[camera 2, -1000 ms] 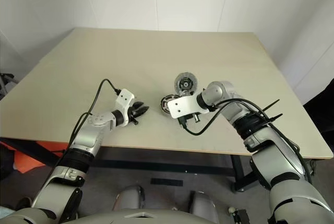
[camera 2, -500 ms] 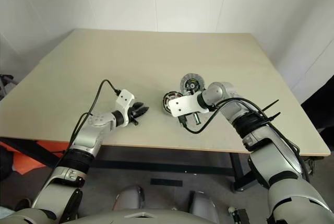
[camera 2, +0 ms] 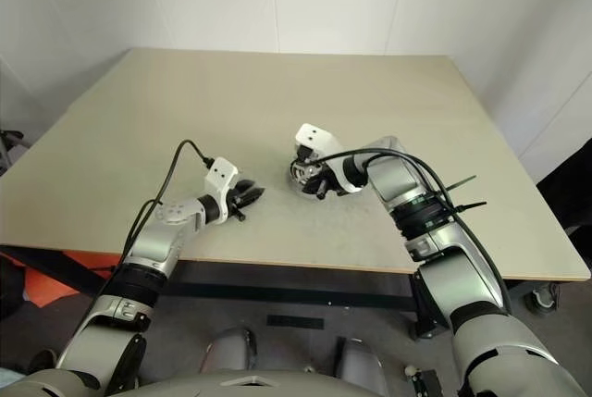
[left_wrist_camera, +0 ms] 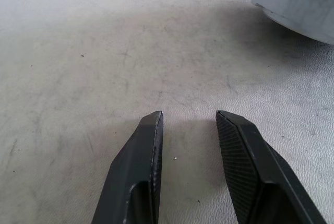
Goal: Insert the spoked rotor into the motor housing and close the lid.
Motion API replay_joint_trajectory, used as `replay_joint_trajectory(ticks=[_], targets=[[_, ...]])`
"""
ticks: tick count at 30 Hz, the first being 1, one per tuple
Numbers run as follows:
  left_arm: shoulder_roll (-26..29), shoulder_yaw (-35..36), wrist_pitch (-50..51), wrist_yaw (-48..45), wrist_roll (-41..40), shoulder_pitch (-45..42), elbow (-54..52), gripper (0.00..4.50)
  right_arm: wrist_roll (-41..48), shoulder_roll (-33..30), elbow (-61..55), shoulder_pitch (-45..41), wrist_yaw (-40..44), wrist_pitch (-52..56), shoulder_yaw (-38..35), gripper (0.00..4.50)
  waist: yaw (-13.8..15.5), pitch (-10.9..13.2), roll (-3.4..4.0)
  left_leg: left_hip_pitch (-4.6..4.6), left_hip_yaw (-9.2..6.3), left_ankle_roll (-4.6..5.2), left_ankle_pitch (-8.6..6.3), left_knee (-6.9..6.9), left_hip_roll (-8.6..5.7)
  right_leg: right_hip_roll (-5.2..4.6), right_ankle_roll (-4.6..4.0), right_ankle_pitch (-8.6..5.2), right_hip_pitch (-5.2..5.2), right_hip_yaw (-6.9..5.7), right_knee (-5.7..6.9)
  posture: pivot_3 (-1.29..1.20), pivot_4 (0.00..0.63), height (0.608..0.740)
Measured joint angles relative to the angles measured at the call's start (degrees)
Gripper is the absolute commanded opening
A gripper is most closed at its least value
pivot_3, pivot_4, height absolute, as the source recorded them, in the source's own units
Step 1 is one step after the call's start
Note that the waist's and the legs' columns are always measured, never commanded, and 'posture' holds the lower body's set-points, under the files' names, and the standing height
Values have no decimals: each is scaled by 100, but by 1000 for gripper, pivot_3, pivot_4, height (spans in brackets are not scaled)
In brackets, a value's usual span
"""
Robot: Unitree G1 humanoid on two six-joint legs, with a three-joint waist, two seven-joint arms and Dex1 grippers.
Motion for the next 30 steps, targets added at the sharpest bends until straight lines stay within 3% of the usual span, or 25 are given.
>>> replay_joint_trajectory(ticks=[9,20,26,30], targets=[[4,1,-1,2,-6,-1,-4,1747,440,254,-223,-86,-599,1027,-96,18,8,0,0,4,0,-11,6,-24,-2,0,2,-1,-2,0,-13,0,0,740],[8,4,-1,12,-16,-2,-2,1747,971,343,-791,29,-965,1338,-56,3617,7,0,0,7,0,-18,10,-30,-3,1,4,-2,-4,1,-16,0,0,740],[9,5,-2,-14,-26,-49,61,1747,1400,273,-1174,-401,-1250,1621,-643,3617,12,0,0,8,0,-19,11,-31,-3,2,16,-9,-4,1,-16,0,0,740],[-34,35,29,-127,-125,-151,193,1747,1405,-87,-1314,-615,-1525,972,-963,3617,61,0,-1,7,0,-21,12,-29,-4,0,15,-8,0,2,-19,0,0,740]])
